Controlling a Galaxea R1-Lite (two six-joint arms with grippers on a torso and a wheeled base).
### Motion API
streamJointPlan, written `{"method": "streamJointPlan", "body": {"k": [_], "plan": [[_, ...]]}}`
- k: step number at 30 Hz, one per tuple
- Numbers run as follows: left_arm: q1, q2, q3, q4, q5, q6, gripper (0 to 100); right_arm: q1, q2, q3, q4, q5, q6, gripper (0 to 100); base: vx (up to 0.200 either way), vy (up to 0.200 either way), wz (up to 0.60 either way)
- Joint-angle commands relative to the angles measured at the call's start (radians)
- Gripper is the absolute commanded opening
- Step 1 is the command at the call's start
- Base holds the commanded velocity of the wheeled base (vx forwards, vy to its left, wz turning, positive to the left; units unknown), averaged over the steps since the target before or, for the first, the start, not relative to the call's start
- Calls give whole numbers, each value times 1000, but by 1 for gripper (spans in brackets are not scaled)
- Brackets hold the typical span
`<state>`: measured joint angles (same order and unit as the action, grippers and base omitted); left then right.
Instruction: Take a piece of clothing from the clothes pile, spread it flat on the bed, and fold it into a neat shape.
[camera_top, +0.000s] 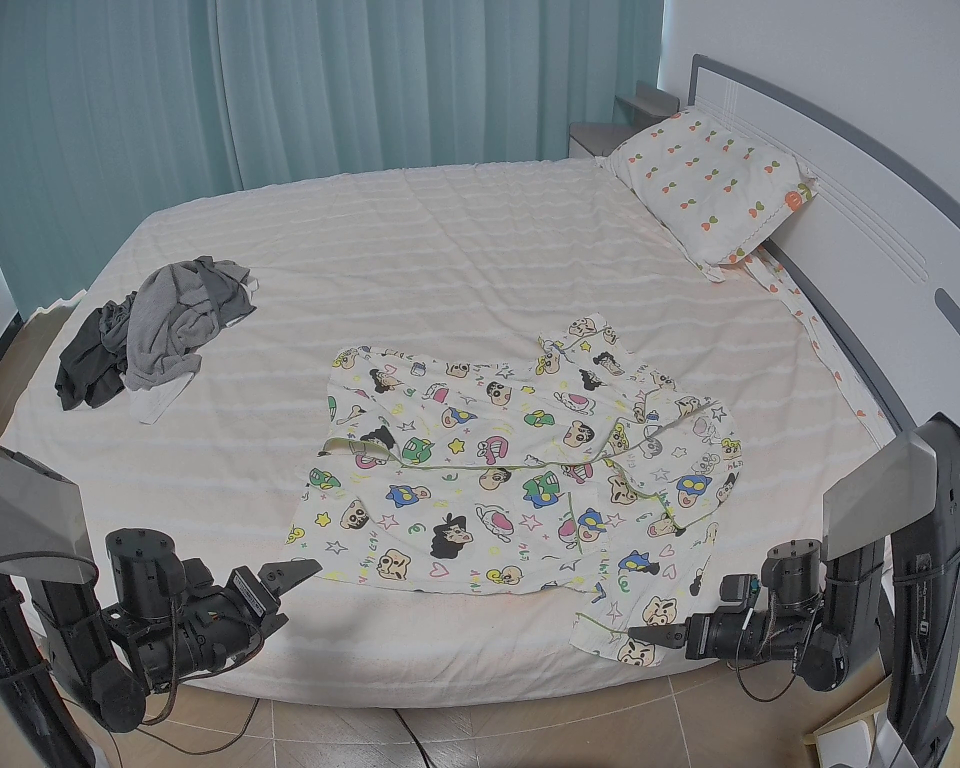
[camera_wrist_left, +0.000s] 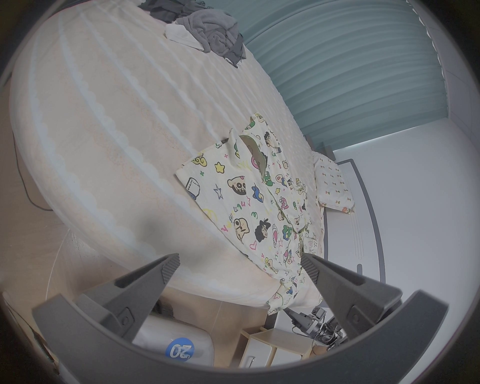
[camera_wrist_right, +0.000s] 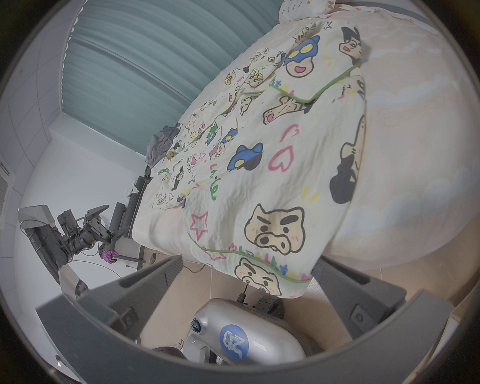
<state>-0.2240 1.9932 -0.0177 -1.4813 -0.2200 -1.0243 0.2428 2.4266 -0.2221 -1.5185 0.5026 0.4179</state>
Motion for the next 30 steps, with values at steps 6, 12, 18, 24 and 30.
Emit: {"method": "streamJointPlan", "body": {"k": [6, 12, 18, 24, 30], "plan": [[2, -1, 15, -1, 13, 1, 100, -8, -20, 1, 24, -9, 1, 0, 0, 0, 0], [5, 38, 15, -4, 27, 24, 100, -57, -26, 50, 24, -9, -10, 0, 0, 0, 0], [9, 44, 15, -2, 88, 87, 100, -109, -24, 104, 14, -7, -44, 0, 0, 0, 0], [9, 59, 15, -4, 90, 87, 100, -115, -8, 138, -42, 8, -57, 0, 0, 0, 0], [23, 65, 15, -5, 90, 89, 100, -146, -6, 191, -42, 7, -94, 0, 0, 0, 0]]}}
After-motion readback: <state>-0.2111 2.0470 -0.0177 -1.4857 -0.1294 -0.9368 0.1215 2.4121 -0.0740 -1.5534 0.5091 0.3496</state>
